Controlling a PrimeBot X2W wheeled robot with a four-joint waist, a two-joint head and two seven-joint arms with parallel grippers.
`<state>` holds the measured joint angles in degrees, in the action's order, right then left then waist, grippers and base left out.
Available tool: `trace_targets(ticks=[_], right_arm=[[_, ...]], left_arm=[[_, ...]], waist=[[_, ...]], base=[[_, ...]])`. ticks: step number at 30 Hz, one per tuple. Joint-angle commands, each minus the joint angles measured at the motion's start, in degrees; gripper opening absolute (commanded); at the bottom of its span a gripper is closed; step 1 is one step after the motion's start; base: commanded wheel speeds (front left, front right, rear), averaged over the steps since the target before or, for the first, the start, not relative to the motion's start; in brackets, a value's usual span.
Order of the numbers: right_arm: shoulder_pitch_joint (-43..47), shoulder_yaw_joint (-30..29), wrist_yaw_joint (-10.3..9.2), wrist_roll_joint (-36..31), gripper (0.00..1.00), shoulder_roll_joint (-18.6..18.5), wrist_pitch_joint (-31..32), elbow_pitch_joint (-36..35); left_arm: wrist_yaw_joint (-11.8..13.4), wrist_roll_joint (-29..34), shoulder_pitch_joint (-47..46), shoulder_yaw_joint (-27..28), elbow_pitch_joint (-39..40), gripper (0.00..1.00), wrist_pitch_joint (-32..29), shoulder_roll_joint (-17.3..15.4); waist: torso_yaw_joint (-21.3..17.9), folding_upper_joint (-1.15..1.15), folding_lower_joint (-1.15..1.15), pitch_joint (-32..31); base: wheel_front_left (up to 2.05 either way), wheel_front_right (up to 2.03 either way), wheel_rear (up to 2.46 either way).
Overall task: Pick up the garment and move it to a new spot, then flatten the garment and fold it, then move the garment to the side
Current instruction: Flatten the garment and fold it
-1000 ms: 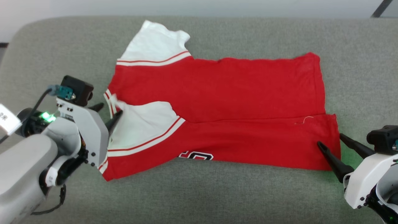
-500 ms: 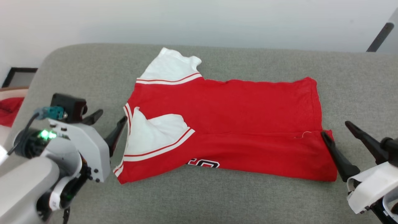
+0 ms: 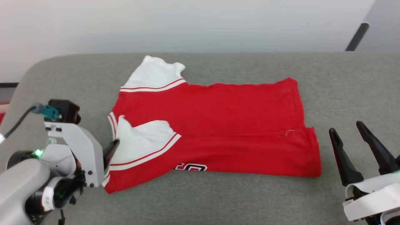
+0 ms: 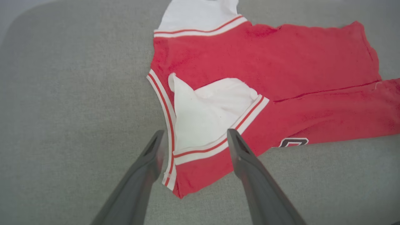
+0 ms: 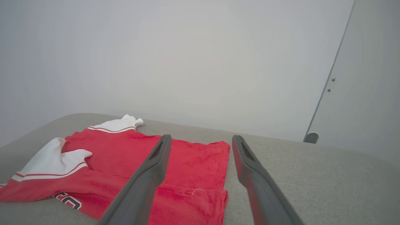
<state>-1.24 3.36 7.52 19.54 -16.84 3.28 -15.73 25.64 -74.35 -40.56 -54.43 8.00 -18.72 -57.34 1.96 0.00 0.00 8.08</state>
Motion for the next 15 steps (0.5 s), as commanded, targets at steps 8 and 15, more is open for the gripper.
trace_targets(ticks=[8, 15], right_arm=[[2.0, -3.1, -0.06, -1.2, 1.00, 4.7, -1.0, -0.7], [1.8, -4.6, -0.06, -0.9, 1.00, 6.0, -1.3, -0.9]], left_arm=[[2.1, -6.4, -1.2, -3.3, -5.9, 1.00, -15.6, -0.7], [-0.7, -8.3, -0.7, -4.9, -14.5, 1.00, -19.5, 1.8]], waist=[[-5.5, 0.00, 0.00, 2.1], [-7.4, 0.00, 0.00, 4.3]], base=[[0.00, 0.00, 0.00], [0.00, 0.00, 0.00]])
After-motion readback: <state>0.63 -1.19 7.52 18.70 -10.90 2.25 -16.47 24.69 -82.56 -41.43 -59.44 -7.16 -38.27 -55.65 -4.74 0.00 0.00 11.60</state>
